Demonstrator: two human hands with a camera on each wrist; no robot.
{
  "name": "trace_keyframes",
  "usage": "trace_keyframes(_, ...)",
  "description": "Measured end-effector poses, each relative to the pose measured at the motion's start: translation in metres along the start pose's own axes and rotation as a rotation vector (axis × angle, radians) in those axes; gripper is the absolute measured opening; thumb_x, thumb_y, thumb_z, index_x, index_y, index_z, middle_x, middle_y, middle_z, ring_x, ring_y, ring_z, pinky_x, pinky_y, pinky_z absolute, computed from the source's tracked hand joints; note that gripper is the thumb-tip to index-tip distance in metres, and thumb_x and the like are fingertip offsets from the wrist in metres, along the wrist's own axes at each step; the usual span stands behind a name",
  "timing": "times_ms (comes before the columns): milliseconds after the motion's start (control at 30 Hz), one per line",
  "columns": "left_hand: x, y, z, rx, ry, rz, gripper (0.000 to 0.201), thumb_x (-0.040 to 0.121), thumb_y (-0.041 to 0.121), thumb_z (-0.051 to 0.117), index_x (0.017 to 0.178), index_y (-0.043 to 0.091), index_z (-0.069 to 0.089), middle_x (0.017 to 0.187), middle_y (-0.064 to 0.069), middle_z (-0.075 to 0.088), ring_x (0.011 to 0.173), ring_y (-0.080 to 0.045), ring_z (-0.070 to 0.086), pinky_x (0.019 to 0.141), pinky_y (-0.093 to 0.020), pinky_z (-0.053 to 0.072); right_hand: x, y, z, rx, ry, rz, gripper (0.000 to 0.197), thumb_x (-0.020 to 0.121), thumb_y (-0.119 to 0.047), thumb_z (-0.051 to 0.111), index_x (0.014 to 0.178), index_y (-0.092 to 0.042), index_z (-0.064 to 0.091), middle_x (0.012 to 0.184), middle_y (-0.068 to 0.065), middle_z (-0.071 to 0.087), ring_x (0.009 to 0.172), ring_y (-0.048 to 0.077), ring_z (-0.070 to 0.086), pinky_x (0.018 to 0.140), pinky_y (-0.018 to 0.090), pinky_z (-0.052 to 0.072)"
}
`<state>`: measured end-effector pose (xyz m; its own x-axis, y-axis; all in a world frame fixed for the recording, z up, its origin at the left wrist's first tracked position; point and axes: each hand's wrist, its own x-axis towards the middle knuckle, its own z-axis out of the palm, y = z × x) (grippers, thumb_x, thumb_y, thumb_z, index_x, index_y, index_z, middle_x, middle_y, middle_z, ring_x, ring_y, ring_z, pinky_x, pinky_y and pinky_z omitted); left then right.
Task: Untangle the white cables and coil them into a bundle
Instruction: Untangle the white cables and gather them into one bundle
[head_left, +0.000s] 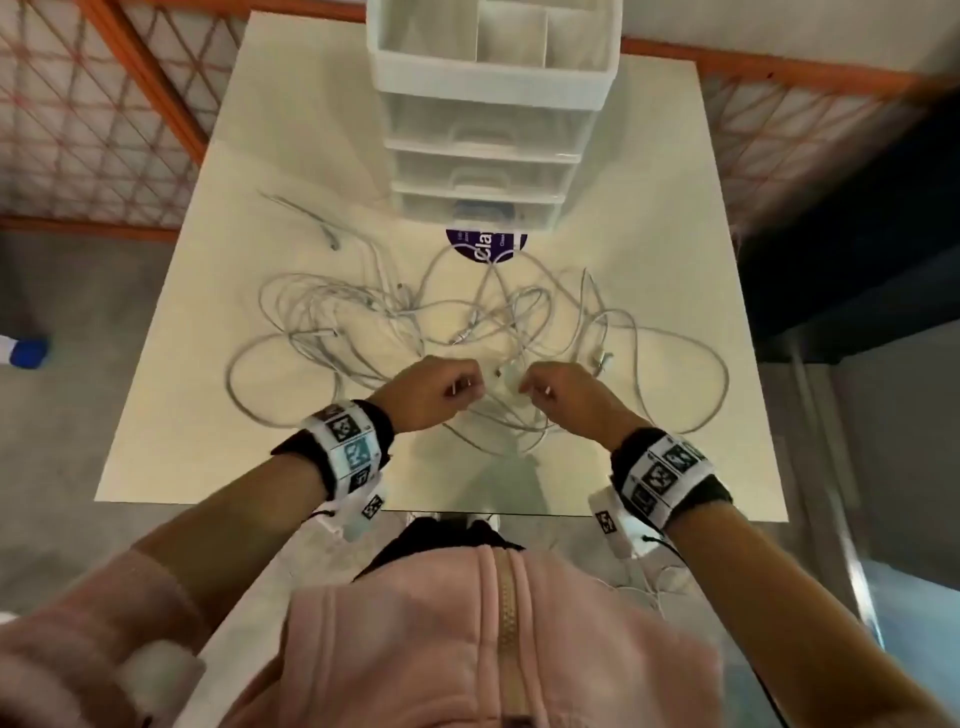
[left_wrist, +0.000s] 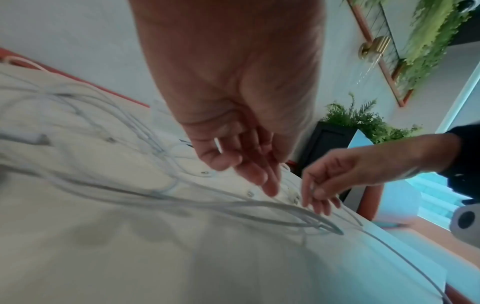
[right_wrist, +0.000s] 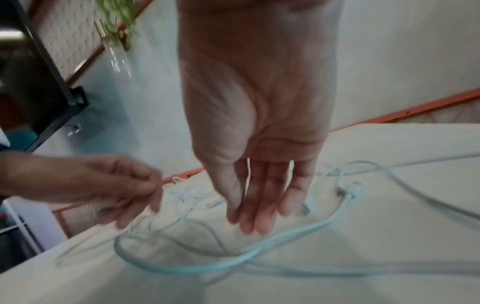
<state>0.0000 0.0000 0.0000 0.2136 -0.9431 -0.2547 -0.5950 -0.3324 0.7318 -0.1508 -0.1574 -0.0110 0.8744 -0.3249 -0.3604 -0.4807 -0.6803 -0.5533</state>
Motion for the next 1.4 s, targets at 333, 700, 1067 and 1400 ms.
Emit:
trace_keyframes(333,0.061,0.008,0.027,0.047,0.14,-0.197,0.026,0.082,0.02,0.066,0.097,0.0,0.059,0.105,-0.018,0.058,0.095,-0.033,0.056,0.084,-0.04,0.046,0.047,-0.009,-0.002,-0.229,0.106,0.019,0.023,0.09,-0.008,0.05,0.111,-0.01,0.06,0.116,0.009,0.052,0.102,0.025,0.053,0.081,0.038,0.045)
trace_keyframes(700,0.064,0.015,-0.01,-0.194,0.471,0.098,0.013,0.091,0.012,0.058,0.094,-0.001,0.059,0.09,-0.014,0.06,0.077,-0.019,0.055,0.069,-0.02,0.042,0.062,-0.002,-0.042,-0.091,0.25,-0.251,0.022,0.084,-0.018,0.068,0.099,-0.003,0.062,0.105,0.018,0.05,0.096,0.027,0.044,0.083,0.023,0.029)
trace_keyframes(1067,0.051,0.081,-0.121,-0.726,0.863,0.344,0.015,0.103,0.011,0.022,0.093,0.016,0.031,0.068,-0.003,0.046,0.057,-0.005,0.052,0.065,-0.029,0.057,0.08,-0.001,-0.074,-0.191,0.294,-0.082,0.014,0.085,-0.023,0.066,0.093,-0.012,0.068,0.097,0.005,0.047,0.098,0.027,0.047,0.09,0.039,0.035)
trace_keyframes(1400,0.047,0.055,-0.108,-0.108,0.516,0.094,0.041,0.084,0.037,0.068,0.12,0.023,0.055,0.044,0.012,0.047,0.044,0.003,0.043,0.052,-0.019,0.03,0.061,-0.089,-0.154,0.252,0.167,-0.221,0.032,0.096,-0.027,0.052,0.076,-0.004,0.064,0.046,0.005,0.053,0.041,0.011,0.053,0.053,0.017,0.043)
